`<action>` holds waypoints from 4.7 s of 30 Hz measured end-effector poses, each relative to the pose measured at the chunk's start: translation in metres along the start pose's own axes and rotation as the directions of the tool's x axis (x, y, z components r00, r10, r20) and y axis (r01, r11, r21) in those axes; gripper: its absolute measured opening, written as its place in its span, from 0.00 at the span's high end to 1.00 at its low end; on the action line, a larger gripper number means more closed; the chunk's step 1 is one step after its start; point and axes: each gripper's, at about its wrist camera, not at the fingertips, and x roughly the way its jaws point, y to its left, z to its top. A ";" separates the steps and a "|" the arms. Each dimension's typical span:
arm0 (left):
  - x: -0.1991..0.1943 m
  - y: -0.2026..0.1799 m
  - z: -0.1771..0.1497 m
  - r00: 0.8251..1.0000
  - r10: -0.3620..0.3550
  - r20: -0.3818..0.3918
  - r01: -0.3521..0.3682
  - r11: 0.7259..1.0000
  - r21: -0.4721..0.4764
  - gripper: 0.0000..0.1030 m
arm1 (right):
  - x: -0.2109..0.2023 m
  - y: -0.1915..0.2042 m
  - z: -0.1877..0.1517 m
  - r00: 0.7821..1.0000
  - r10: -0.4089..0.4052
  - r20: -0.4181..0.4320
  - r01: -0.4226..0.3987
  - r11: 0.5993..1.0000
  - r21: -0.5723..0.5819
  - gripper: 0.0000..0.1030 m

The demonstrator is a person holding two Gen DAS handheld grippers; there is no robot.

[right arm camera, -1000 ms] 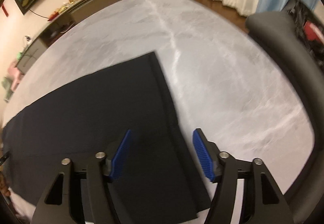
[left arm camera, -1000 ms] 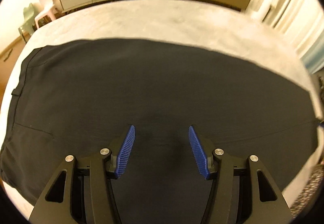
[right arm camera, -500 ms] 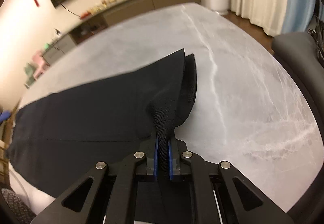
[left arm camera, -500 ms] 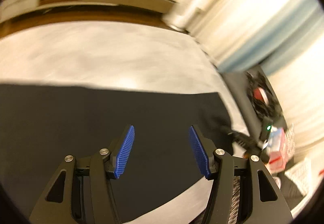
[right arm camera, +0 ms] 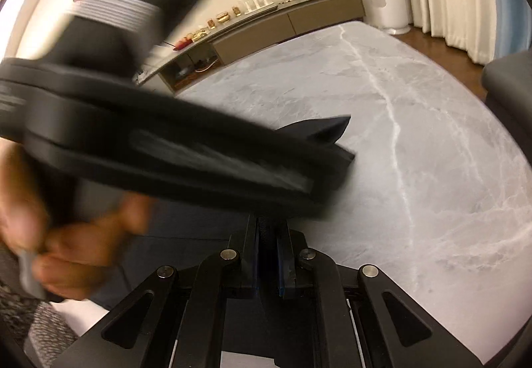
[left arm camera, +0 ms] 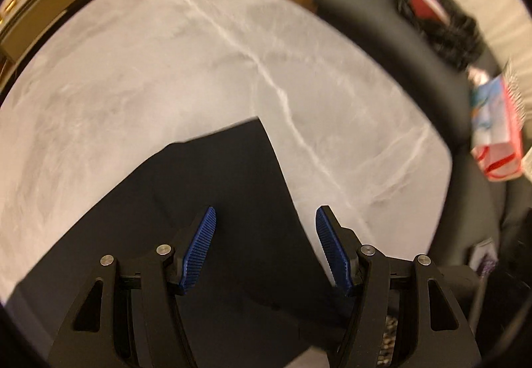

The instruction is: Fold clothes

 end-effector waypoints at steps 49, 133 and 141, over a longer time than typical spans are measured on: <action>-0.098 0.176 -0.248 0.928 0.156 0.339 0.053 0.843 -0.535 0.69 | 0.053 0.123 -0.040 0.928 0.179 -0.327 -0.249 0.951 -0.184 0.41; -0.174 0.190 -0.454 0.888 0.093 0.450 0.284 0.659 -0.697 0.75 | 0.094 0.259 -0.043 0.988 -0.083 -0.128 0.017 0.894 -0.447 0.37; -0.181 0.182 -0.469 0.904 0.185 0.385 0.162 0.685 -0.710 0.75 | 0.074 0.270 -0.041 0.993 0.081 -0.085 -0.111 0.887 -0.448 0.37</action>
